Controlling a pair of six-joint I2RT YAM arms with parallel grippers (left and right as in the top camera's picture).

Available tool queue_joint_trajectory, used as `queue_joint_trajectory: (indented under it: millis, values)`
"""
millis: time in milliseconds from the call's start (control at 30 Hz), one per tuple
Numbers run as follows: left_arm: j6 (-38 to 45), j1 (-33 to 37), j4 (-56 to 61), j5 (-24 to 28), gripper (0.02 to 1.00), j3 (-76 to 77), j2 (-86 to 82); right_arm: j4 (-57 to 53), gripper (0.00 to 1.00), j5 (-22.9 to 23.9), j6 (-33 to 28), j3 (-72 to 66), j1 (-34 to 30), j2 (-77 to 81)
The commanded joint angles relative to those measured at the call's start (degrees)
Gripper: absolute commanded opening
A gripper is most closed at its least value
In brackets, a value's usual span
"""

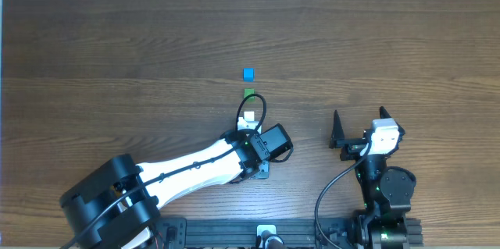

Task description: Stack Cubes

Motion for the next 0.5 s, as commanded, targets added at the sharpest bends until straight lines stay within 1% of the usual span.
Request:
queue_joint_trajectory:
  millis: [33,233,400,500]
  values:
    - [-1.0,0.3,0.0,0.6,0.430,0.7,0.8,-0.2,0.993,0.1,-0.1,-0.3,0.4,-0.5]
    - [-1.9,0.3,-0.1,0.6,0.294,0.7,0.8,-0.2,0.991,0.1,-0.1,-0.3,0.4,-0.5]
    - [-1.9,0.4,-0.1,0.5,0.218,0.7,0.8,-0.2,0.991,0.1,-0.1,-0.3,0.4,-0.5]
    - [-1.9,0.7,-0.1,0.7,0.154,0.8,0.8,-0.2,0.991,0.1,-0.1,-0.3,0.4,-0.5]
